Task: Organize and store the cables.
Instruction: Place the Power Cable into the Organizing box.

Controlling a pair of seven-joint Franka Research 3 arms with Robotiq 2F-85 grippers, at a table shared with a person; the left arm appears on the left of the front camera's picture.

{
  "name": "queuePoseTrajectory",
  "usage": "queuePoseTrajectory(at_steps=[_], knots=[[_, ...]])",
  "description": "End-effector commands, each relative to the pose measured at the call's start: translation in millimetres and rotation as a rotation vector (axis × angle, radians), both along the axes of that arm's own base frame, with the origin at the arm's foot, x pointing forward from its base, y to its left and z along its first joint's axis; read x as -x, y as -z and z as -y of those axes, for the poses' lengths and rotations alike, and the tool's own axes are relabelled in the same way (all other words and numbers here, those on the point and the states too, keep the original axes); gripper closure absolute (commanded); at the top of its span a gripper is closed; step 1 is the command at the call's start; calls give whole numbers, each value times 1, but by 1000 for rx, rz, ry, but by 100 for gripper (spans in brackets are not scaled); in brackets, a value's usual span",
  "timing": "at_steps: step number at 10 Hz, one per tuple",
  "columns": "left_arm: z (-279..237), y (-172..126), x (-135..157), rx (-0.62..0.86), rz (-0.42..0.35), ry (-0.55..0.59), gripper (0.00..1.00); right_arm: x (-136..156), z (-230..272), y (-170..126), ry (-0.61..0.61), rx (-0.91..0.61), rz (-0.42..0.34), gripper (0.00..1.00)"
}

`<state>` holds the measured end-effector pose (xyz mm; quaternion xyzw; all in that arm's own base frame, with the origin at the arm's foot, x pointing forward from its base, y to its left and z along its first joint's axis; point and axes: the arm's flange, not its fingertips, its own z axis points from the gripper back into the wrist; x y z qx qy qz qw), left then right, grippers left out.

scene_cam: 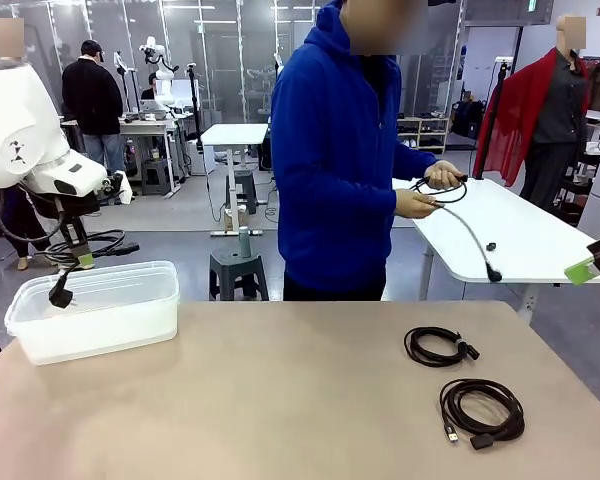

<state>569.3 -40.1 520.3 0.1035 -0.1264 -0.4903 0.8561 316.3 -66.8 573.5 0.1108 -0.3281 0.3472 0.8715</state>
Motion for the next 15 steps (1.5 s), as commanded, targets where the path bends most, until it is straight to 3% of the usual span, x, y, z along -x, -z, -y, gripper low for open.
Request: queuePoseTrajectory(at_steps=[1, 4, 8, 12, 13, 15], knots=[[-5, 2, -20, -1, -21, -56, 83, 0, 1, 1, -6, 0, 2, 0], [-14, 29, -39, 11, -43, -76, 83, 0, 1, 1, -6, 0, 2, 0], [-15, 68, -44, 51, -154, -74, 83, 0, 1, 1, -6, 0, 2, 0], [-20, 108, -49, 67, -219, -102, 83, 0, 1, 1, -6, 0, 2, 0], [-22, 108, -44, 71, -219, -106, 79, 0, 1, 1, -6, 0, 2, 0], [-25, 101, -44, 80, -190, -109, 50, 0, 1, 1, -6, 0, 2, 0]])
